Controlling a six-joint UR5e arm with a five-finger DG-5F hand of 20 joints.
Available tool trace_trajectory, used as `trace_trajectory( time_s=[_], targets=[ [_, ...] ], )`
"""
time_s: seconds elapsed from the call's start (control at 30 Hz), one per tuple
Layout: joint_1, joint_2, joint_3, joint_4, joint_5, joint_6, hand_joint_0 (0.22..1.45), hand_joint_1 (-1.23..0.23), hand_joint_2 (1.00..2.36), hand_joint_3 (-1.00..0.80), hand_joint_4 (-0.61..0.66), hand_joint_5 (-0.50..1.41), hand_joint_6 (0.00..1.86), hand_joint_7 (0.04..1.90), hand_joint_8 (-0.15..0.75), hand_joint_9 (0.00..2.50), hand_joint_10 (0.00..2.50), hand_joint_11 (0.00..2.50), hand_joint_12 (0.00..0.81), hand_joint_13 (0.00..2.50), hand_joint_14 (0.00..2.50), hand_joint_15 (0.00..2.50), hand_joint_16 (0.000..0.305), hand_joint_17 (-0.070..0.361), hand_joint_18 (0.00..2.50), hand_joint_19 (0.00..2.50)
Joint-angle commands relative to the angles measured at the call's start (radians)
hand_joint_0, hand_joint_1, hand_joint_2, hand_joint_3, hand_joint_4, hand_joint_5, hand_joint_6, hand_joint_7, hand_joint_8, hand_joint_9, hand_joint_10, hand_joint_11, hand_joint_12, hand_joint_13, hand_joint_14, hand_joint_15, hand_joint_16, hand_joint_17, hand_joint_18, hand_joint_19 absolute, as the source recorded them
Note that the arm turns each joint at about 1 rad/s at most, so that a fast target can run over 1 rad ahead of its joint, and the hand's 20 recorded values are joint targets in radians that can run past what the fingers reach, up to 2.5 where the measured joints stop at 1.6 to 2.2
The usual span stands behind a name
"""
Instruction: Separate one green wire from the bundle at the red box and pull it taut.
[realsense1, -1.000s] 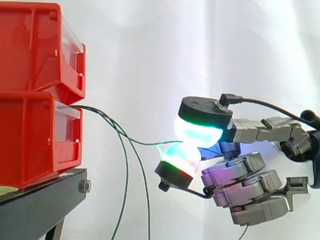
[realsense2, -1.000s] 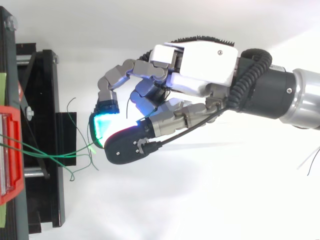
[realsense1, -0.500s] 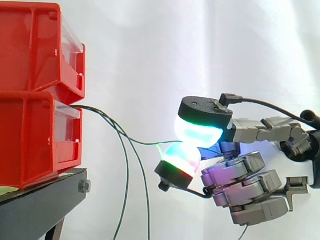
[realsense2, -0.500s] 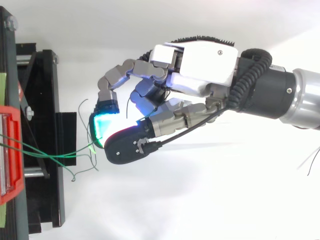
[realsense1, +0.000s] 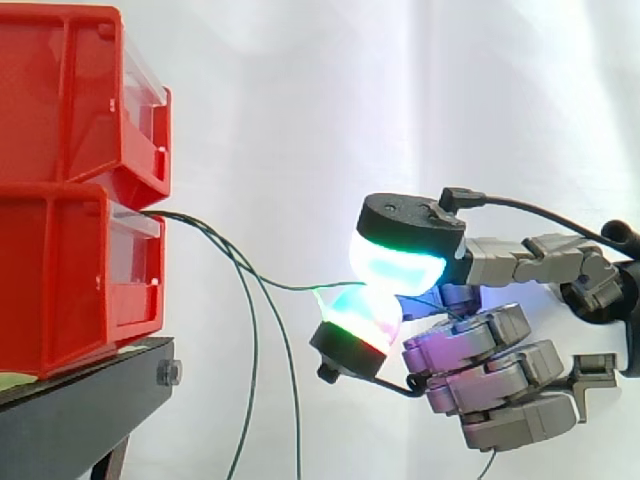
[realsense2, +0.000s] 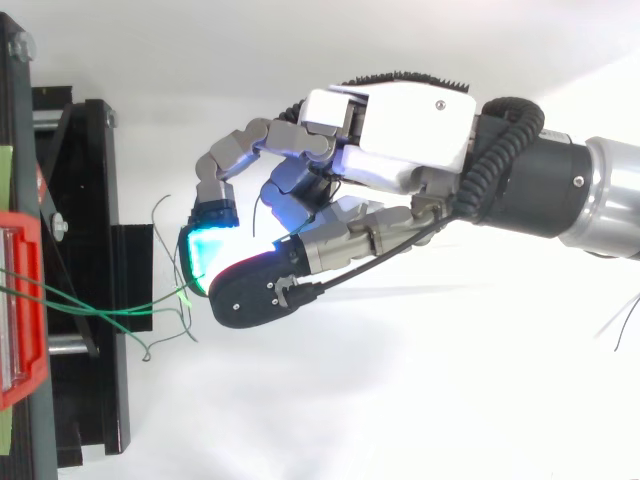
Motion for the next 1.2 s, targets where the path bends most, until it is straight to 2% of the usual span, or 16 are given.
trace_trajectory(
  time_s=[0.0, 1.17],
  targets=[
    [0.000, 0.000, 0.000, -0.001, 0.000, 0.000, 0.64, -0.81, 1.02, -0.01, -0.10, -0.11, 0.92, 1.19, 0.300, 0.97, 2.50, 1.37, 0.361, 1.12, 2.50, 1.13, 0.049, 0.111, 1.64, 1.68],
    [0.000, 0.000, 0.000, -0.001, 0.000, 0.000, 0.64, -0.81, 1.02, -0.02, -0.09, -0.11, 0.92, 1.20, 0.299, 0.97, 2.50, 1.35, 0.362, 1.12, 2.50, 1.16, 0.049, 0.110, 1.64, 1.69]
  ],
)
